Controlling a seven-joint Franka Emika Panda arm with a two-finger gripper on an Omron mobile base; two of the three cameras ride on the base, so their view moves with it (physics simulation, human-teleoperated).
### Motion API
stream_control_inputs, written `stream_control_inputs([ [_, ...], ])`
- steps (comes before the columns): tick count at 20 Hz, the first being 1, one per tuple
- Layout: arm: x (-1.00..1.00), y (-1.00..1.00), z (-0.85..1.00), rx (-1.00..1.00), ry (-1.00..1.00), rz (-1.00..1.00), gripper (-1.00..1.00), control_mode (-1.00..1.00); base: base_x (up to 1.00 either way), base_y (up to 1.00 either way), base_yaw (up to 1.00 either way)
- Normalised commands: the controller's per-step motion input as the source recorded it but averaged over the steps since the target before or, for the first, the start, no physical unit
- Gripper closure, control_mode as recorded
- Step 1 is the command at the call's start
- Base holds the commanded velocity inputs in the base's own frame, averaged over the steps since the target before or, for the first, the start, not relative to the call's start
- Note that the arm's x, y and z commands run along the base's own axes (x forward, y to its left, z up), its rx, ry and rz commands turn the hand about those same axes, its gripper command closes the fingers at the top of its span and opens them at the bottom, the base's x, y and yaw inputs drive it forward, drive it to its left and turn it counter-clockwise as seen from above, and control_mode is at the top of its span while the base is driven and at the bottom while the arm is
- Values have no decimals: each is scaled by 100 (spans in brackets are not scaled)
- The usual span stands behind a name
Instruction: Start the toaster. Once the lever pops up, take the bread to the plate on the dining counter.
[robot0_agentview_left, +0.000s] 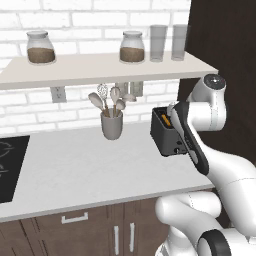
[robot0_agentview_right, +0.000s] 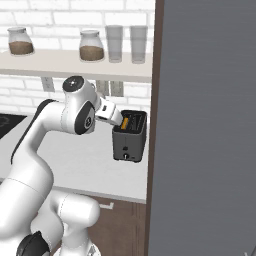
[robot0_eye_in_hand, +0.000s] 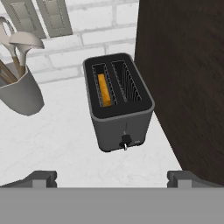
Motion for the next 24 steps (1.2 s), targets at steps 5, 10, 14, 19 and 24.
stream_control_inputs([
  [5, 0, 0, 0, 0, 0, 0, -100, -100, 0, 0, 0],
  [10, 0, 0, 0, 0, 0, 0, -100, -100, 0, 0, 0],
  [14, 0, 0, 0, 0, 0, 0, -100, -100, 0, 0, 0],
  [19, 0, 0, 0, 0, 0, 0, -100, -100, 0, 0, 0],
  [24, 0, 0, 0, 0, 0, 0, -100, -100, 0, 0, 0],
])
